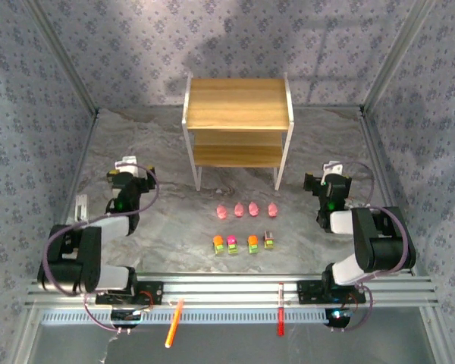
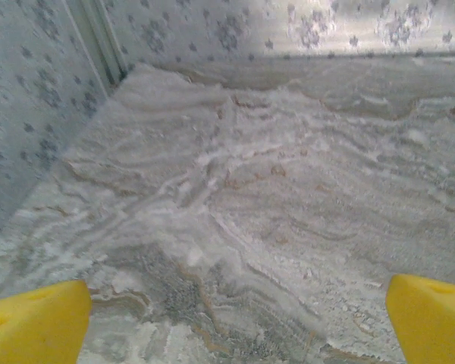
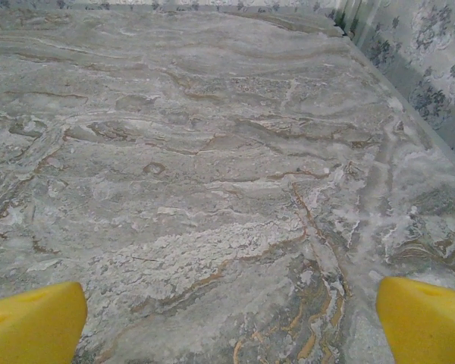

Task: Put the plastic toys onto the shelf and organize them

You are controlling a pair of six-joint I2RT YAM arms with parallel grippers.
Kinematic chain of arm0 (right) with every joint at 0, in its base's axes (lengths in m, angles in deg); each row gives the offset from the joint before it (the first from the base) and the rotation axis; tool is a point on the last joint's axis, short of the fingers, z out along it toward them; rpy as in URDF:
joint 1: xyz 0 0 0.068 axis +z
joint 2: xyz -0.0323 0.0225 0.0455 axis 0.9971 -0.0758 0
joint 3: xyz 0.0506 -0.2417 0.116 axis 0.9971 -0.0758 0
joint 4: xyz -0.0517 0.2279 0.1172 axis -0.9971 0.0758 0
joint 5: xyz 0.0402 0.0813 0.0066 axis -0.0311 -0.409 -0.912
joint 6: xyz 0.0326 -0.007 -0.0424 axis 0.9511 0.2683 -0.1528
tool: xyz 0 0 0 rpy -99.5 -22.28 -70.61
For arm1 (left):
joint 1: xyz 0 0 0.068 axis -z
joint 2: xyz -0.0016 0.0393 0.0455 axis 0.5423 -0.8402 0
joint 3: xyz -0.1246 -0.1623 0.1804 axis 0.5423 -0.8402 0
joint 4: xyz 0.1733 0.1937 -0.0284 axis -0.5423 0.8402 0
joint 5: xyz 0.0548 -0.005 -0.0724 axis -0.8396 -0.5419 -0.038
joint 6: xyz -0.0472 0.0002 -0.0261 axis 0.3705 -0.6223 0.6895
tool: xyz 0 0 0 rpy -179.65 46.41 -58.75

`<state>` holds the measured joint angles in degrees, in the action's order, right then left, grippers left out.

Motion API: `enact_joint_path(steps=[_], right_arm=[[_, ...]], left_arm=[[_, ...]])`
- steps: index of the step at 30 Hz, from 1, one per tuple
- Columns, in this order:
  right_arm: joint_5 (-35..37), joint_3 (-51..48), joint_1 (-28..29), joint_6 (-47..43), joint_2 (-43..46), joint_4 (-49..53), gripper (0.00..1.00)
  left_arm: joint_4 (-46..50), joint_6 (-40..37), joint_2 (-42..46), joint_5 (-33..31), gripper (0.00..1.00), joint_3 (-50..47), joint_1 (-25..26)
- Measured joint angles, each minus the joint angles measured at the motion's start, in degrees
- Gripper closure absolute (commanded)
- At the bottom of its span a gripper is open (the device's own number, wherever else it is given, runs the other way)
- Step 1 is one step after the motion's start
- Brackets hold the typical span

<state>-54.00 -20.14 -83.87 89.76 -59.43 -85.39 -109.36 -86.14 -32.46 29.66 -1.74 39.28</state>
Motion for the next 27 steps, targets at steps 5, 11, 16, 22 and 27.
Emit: enact_joint_path(steps=[5, 11, 16, 22, 27], right_arm=[[1.09, -0.22, 0.68, -0.35, 0.11, -0.63, 0.00], [4.35, 0.00, 1.42, -0.31, 4.68, 2.80, 0.00], [9.55, 0.09, 3.69, 1.09, 11.67, 7.41, 0.00], [18.49, 5.55, 7.08, 10.05, 20.48, 25.62, 0.00], [29.66, 15.17, 13.94, 21.66, 24.02, 45.46, 0.00]], left_arm=[[1.62, -0.28, 8.57, -5.75, 0.00, -2.89, 4.87], [8.70, 0.44, 18.99, -10.84, 0.00, -3.80, 12.44], [18.21, 3.50, 30.01, -12.52, 0.00, -3.65, 19.30], [28.63, 6.56, 39.56, -14.34, 0.01, -3.21, 27.23], [36.22, 9.62, 40.65, -14.75, 0.00, -1.64, 33.35]])
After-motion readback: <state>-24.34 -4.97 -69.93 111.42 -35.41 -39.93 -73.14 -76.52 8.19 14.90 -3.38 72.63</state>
